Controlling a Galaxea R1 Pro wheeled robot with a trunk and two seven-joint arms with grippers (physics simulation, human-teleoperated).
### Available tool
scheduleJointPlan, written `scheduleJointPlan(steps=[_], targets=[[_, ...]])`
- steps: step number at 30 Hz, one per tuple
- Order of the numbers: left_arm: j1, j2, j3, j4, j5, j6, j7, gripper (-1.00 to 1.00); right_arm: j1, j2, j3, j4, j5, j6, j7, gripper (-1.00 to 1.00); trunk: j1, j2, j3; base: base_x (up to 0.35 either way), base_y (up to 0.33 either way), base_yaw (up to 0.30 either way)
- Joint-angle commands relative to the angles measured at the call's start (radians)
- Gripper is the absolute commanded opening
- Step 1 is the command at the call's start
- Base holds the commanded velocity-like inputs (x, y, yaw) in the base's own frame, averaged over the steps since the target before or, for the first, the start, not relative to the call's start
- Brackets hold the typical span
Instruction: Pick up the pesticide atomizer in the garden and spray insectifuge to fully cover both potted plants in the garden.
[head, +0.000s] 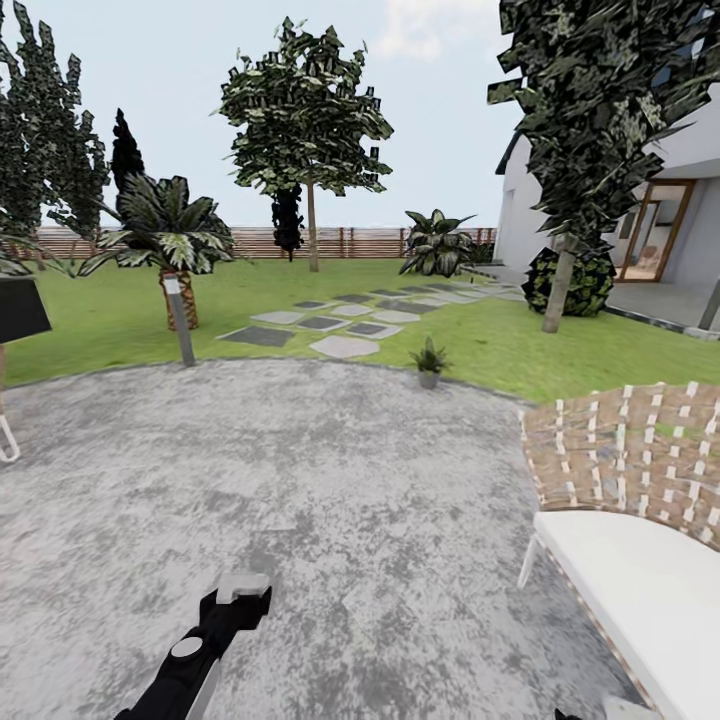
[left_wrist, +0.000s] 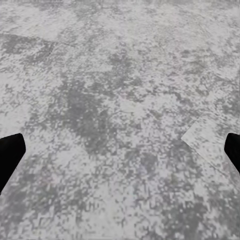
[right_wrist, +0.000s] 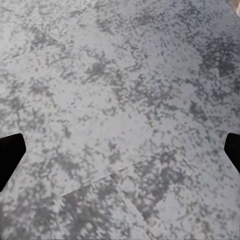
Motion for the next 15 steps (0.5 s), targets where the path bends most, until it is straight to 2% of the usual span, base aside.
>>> scheduleJointPlan(steps=[1, 15], targets=[[0.0, 0.0, 0.001, -0.002, 0.0, 0.006, 0.0, 1.0, 0.0, 0.0, -0.001, -0.002, 0.002, 0.006, 0.002, 1.0, 0.0, 0.0, -0.001, 0.336, 0.0, 0.0], [0.0, 0.0, 0.001, -0.002, 0.0, 0.006, -0.001, 1.0, 0.0, 0.0, -0.001, -0.002, 0.002, 0.006, 0.002, 1.0, 0.0, 0.0, -0.001, 0.336, 0.0, 0.0]])
